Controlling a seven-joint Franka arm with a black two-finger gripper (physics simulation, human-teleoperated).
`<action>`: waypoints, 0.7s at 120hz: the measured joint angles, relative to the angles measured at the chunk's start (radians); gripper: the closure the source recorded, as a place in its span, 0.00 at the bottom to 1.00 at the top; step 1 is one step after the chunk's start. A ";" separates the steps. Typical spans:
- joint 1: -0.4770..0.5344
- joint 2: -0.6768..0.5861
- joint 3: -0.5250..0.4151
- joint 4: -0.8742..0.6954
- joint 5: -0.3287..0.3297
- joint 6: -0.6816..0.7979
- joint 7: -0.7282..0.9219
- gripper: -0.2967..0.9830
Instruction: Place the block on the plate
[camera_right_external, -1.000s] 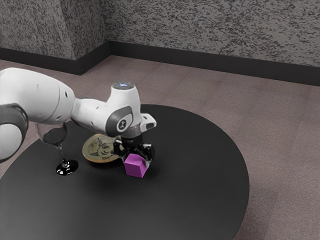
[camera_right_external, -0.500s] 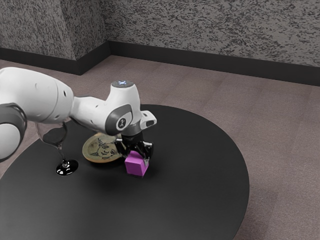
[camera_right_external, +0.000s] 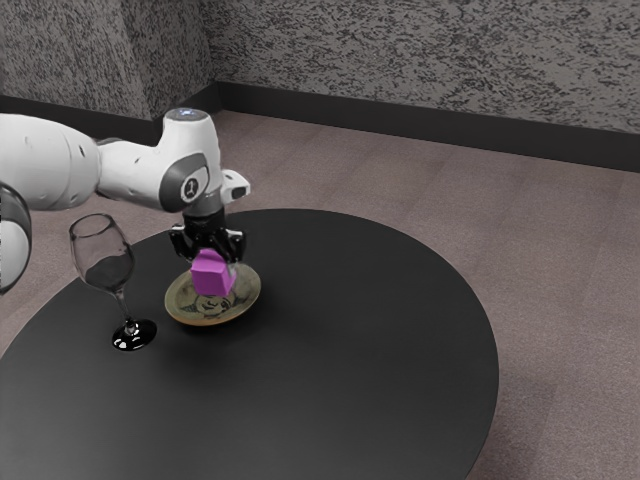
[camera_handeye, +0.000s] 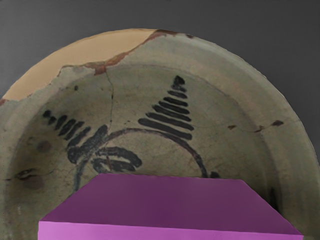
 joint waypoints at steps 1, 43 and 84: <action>0.001 0.001 0.000 0.000 -0.001 -0.001 0.001 0.47; -0.004 -0.110 -0.017 -0.031 -0.029 -0.044 0.048 0.28; -0.070 -0.371 -0.025 -0.064 -0.019 -0.204 0.096 0.24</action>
